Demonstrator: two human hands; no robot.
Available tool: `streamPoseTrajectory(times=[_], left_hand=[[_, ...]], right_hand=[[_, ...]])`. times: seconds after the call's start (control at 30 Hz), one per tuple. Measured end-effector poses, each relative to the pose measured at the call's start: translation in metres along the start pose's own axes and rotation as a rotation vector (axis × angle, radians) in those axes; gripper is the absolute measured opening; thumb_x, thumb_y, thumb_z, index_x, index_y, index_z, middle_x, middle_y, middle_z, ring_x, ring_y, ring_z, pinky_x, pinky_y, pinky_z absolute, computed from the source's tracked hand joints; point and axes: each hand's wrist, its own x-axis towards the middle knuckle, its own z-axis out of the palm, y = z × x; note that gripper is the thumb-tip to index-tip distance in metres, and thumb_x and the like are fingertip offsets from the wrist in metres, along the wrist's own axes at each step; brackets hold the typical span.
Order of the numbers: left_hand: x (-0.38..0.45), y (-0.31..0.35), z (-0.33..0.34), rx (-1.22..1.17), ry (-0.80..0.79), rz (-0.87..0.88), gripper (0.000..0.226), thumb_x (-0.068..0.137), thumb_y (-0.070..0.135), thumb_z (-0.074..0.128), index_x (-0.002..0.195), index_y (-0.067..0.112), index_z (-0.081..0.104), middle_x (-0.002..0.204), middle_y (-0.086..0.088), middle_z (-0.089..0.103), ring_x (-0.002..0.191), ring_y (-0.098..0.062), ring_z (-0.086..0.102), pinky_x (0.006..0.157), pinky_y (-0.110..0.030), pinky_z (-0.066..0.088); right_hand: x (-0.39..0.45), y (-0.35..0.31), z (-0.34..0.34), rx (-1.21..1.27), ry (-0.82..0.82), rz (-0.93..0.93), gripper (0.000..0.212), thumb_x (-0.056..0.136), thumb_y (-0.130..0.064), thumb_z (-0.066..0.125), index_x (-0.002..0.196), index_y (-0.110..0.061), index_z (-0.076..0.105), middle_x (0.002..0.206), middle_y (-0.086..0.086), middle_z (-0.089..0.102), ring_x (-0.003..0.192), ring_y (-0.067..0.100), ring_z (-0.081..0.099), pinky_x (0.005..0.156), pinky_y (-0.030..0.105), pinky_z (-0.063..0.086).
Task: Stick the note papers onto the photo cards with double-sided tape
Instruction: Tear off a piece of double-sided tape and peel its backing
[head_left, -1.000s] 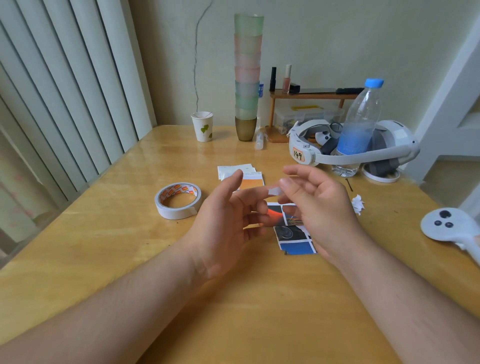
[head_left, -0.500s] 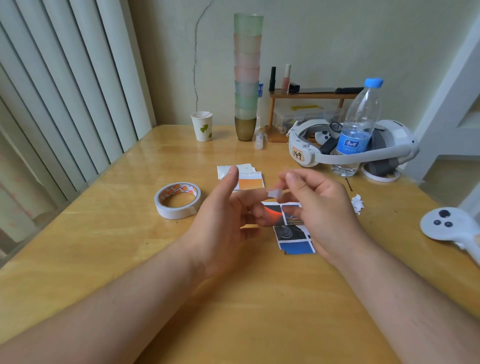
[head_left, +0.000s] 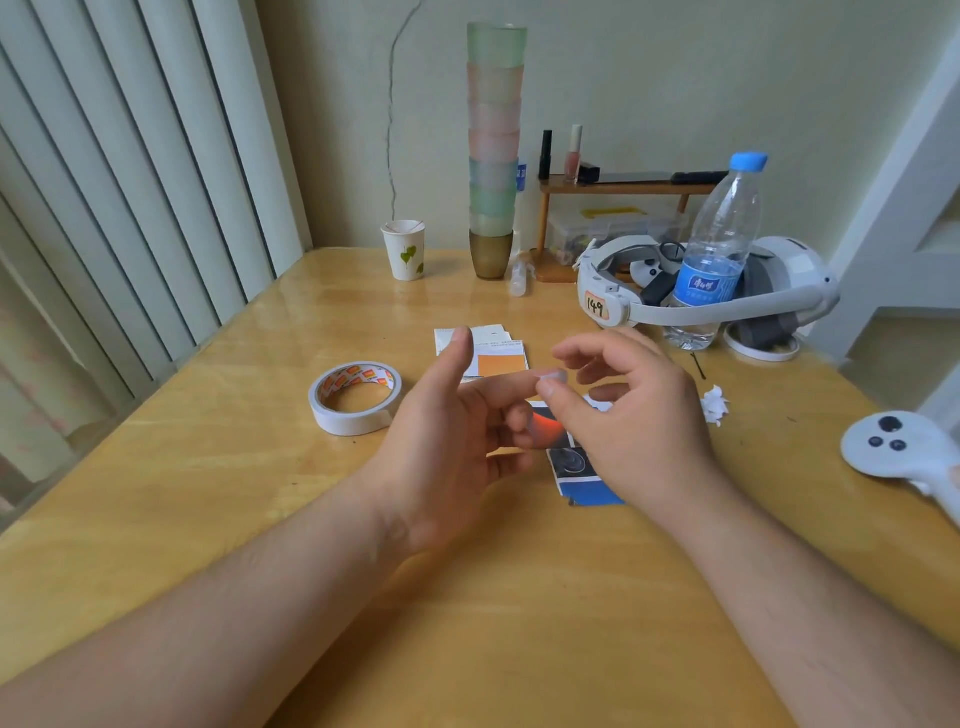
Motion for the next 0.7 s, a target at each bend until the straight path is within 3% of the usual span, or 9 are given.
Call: streamPoseTrajectory(times=[0.07,0.23,0.43,0.57,0.7], left_hand=[[-0.0005,0.0004,0.0002,0.013,-0.013,0.001,0.082,0.101,0.072,0.023,0.122,0.015,0.079,0.076,-0.001,0.044,0.069,-0.013,0.061,0.089,-0.044,0.034],[-0.0005,0.0017,-0.0018,0.017,0.001,0.013,0.081,0.101,0.071,0.025,0.121,0.015,0.079,0.078,-0.001,0.046,0.069,-0.013,0.063,0.092,-0.044,0.035],[-0.0006,-0.0012,-0.0033,0.009,-0.032,0.017,0.083,0.097,0.075,0.029,0.128,0.013,0.075,0.08,-0.001,0.048,0.077,-0.016,0.057,0.091,-0.044,0.034],[-0.0011,-0.0017,-0.0022,0.035,-0.059,0.025,0.082,0.097,0.075,0.029,0.129,0.015,0.074,0.082,-0.002,0.049,0.081,-0.018,0.053,0.09,-0.043,0.036],[-0.0012,-0.0038,-0.0022,0.095,-0.044,0.045,0.083,0.096,0.075,0.031,0.132,0.013,0.071,0.083,-0.002,0.05,0.088,-0.024,0.048,0.086,-0.042,0.037]], right_hand=[[0.001,-0.0011,-0.0006,0.107,-0.022,0.076,0.034,0.086,-0.015,0.082,0.094,-0.044,0.069,0.096,-0.012,0.07,0.086,0.012,0.068,0.076,0.036,0.061],[0.0018,-0.0011,-0.0011,0.067,0.01,0.016,0.027,0.084,-0.018,0.085,0.093,-0.037,0.068,0.103,-0.014,0.06,0.089,0.016,0.064,0.074,0.038,0.061],[-0.0023,0.0026,-0.0002,-0.134,0.021,-0.142,0.013,0.081,-0.013,0.085,0.089,-0.022,0.078,0.107,-0.008,0.059,0.106,0.008,0.059,0.084,0.012,0.045],[0.0004,0.0052,-0.0003,-0.247,0.093,-0.214,0.009,0.081,-0.016,0.085,0.086,-0.019,0.079,0.099,-0.004,0.061,0.097,0.017,0.061,0.086,0.021,0.045],[0.0013,0.0059,-0.0001,-0.379,0.126,-0.291,0.008,0.082,-0.017,0.085,0.089,-0.019,0.081,0.094,-0.004,0.066,0.094,0.025,0.06,0.085,0.017,0.038]])
